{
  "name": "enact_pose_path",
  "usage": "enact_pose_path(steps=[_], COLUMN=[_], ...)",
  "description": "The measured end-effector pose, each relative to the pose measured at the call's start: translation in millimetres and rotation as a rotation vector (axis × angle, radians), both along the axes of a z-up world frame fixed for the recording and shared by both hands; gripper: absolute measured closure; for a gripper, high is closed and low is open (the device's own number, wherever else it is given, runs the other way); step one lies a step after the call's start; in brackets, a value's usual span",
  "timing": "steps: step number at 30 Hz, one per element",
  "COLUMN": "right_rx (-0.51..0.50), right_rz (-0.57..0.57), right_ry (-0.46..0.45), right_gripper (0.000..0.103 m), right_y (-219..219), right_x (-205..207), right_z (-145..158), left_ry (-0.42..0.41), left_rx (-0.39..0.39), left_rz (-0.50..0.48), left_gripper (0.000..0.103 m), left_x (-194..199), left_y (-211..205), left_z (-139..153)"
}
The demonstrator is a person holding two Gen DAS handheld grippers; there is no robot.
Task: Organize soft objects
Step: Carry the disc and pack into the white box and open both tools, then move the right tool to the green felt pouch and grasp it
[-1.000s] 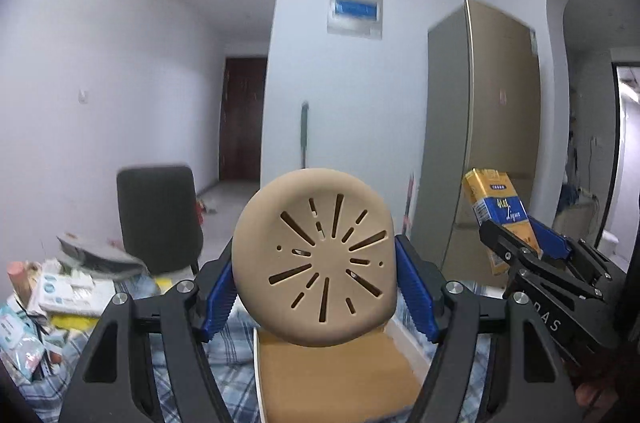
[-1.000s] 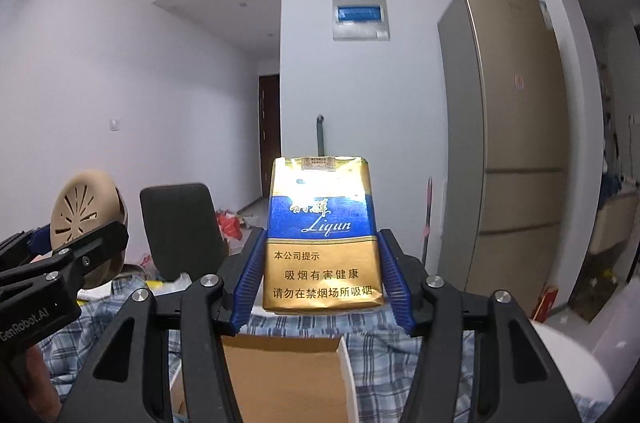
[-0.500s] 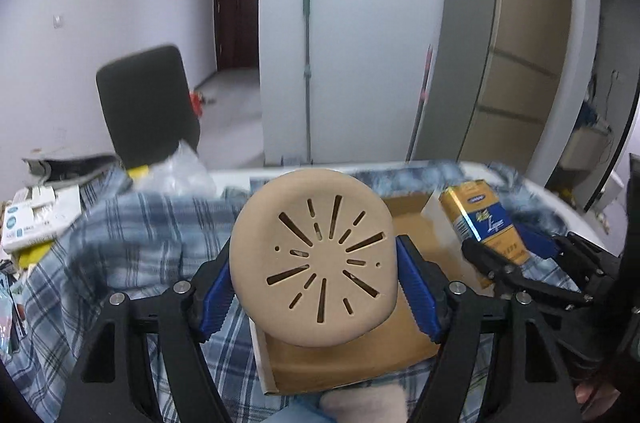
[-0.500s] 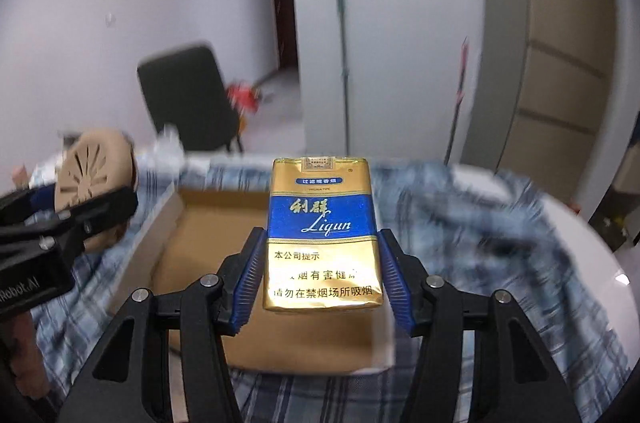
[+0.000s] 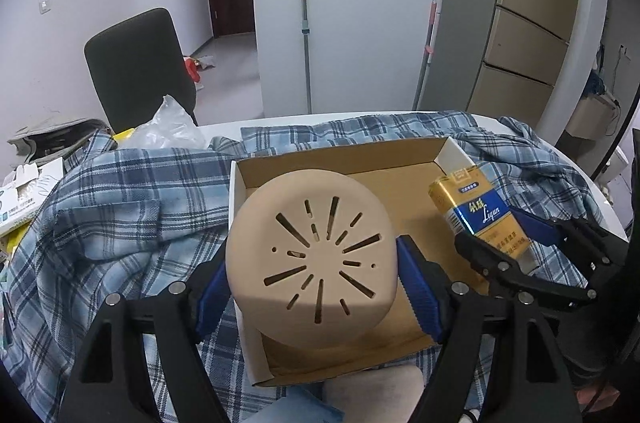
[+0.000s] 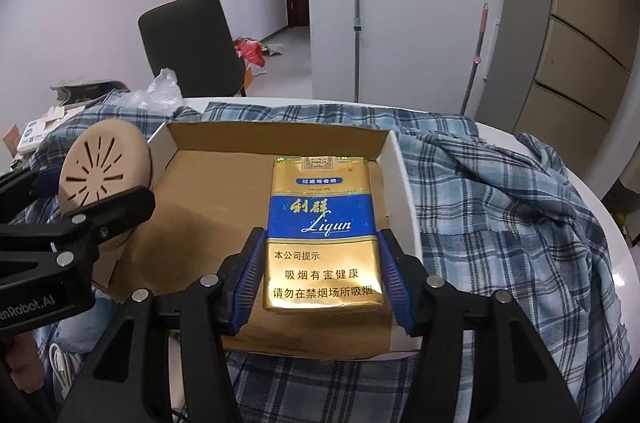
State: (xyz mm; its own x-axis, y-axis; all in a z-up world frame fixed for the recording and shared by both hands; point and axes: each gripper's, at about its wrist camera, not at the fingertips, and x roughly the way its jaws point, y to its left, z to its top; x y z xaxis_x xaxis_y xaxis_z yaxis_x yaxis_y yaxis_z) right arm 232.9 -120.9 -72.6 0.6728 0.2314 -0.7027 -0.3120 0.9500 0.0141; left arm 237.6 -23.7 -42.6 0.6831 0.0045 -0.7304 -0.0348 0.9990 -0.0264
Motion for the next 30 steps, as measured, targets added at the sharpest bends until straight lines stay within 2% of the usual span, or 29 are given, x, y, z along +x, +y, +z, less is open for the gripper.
enact_pose_path(steps=[8, 9, 11, 16, 23, 27, 30], right_rx=[-0.024, -0.016, -0.005, -0.004, 0.010, 0.017, 0.012], right_rz=[0.002, 0.005, 0.007, 0.006, -0.006, -0.013, -0.024], right_ry=[-0.011, -0.007, -0.001, -0.017, -0.033, -0.058, -0.112], right_gripper=[0.041, 0.041, 0.040, 0.039, 0.039, 0.039, 0.039], right_y=[2, 2, 1, 1, -2, -5, -5], right_x=[-2, -2, -1, -3, -4, -6, -9], right_z=[-1, -1, -1, 2, 8, 18, 34], left_ry=[0.007, -0.002, -0.023, -0.093, -0.132, -0.176, -0.240], left_rx=[-0.015, -0.015, 0.000, 0.054, 0.009, 0.016, 0.019], left_rz=[0.004, 0.005, 0.007, 0.014, 0.014, 0.012, 0.006], left_gripper=[0.022, 0.021, 0.012, 0.012, 0.012, 0.012, 0.012], left_x=[0, -1, -2, -10, -15, -22, -37], left_y=[2, 2, 0, -4, 4, 3, 4], left_z=[1, 2, 6, 16, 26, 42, 67])
